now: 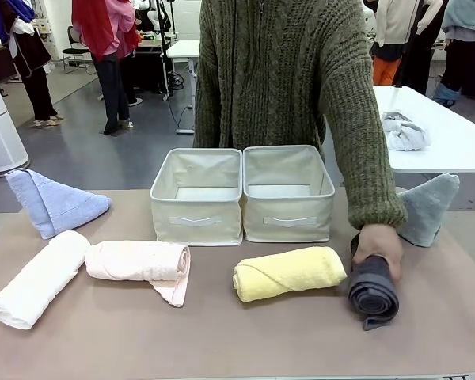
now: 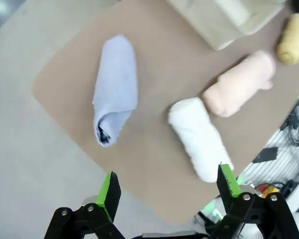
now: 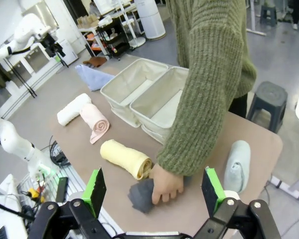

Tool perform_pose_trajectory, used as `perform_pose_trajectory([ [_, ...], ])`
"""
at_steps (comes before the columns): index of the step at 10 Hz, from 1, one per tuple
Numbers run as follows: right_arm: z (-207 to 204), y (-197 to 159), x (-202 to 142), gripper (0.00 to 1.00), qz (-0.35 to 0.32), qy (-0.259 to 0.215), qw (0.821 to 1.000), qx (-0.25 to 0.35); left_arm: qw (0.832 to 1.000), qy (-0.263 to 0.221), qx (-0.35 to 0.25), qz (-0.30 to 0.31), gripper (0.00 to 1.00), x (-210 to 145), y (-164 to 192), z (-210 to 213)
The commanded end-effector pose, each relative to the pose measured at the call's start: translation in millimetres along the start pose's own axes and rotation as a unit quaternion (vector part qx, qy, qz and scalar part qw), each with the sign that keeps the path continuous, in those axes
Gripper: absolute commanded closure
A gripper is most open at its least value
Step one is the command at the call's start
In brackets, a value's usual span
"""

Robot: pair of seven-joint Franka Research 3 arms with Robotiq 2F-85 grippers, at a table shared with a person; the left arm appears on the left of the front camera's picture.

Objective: Sort the towels based on their folding style.
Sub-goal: Pick up one triangle-folded towel and place it in the left Fabric basket.

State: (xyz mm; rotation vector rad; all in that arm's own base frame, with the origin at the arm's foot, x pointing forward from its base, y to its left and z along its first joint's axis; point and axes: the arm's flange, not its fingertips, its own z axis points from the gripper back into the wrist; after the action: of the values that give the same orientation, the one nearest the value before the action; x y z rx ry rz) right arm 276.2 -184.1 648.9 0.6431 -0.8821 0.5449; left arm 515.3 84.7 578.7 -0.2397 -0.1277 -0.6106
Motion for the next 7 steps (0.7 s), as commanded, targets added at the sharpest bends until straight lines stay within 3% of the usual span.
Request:
perform_pose_trajectory([
  [1, -1.0, -0.3, 1.6, 0.0, 0.001, 0.001, 1.0, 0.005, 0.987, 0.154, -0.001, 0.054, 0.0, 45.7, 29.5, -27.7],
  [4, -1.0, -0.3, 1.6, 0.0, 0.001, 0.001, 1.0, 0.005, 0.975, 0.21, -0.004, 0.075, 0.0, 53.7, 56.8, -66.8],
  [7, -1.0, -0.3, 1.6, 0.0, 0.001, 0.001, 1.0, 0.005, 0.979, 0.193, -0.039, 0.045, 0.0, 44.1, 57.4, -64.4],
])
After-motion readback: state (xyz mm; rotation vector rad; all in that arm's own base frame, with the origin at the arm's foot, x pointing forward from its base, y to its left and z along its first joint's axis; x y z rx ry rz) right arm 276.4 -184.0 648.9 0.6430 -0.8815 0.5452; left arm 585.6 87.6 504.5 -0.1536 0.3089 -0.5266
